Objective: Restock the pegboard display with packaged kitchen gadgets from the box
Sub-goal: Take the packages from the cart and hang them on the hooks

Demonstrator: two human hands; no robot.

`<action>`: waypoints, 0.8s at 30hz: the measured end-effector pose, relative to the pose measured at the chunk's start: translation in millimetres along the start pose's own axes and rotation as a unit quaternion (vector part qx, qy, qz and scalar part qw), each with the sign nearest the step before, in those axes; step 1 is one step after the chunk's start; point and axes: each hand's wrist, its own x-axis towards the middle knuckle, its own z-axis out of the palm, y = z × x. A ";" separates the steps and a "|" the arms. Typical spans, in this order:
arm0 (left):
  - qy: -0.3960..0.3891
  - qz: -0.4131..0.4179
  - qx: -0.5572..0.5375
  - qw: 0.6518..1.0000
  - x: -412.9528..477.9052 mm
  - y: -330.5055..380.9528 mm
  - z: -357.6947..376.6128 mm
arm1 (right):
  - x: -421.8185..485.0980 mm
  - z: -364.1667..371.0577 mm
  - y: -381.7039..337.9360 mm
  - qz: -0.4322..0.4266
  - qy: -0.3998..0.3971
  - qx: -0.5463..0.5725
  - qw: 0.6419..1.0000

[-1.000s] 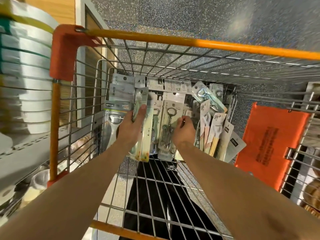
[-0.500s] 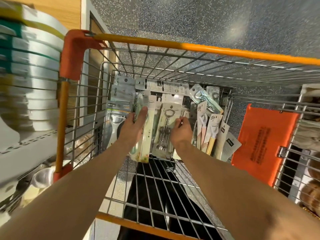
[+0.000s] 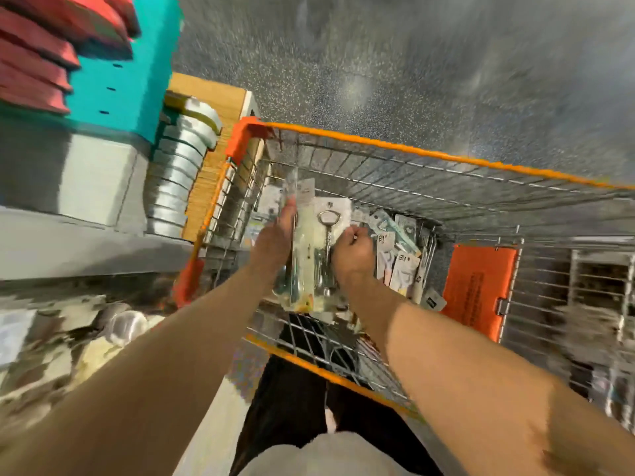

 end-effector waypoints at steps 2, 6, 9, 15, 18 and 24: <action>0.021 0.017 -0.047 0.999 -29.8 6.4 -8.8 | -27.1 -11.5 -16.1 -0.047 -0.007 0.015 0.999; 0.065 0.034 -0.118 0.990 -91.5 12.9 -26.3 | -79.1 -18.3 -41.4 -0.130 -0.005 0.030 0.991; 0.093 0.099 -0.150 0.979 -159.0 22.5 -45.5 | -123.7 -25.1 -60.7 -0.182 -0.022 0.035 0.982; 0.160 0.178 -0.276 0.931 -235.7 15.1 -94.7 | -228.9 -33.6 -94.7 -0.314 -0.077 0.058 0.945; 0.215 0.201 -0.301 0.907 -291.2 14.5 -124.5 | -286.5 -32.1 -110.5 -0.366 -0.111 0.082 0.920; 0.318 0.256 -0.323 0.854 -399.7 8.1 -187.1 | -393.5 -24.8 -142.9 -0.469 -0.173 0.082 0.862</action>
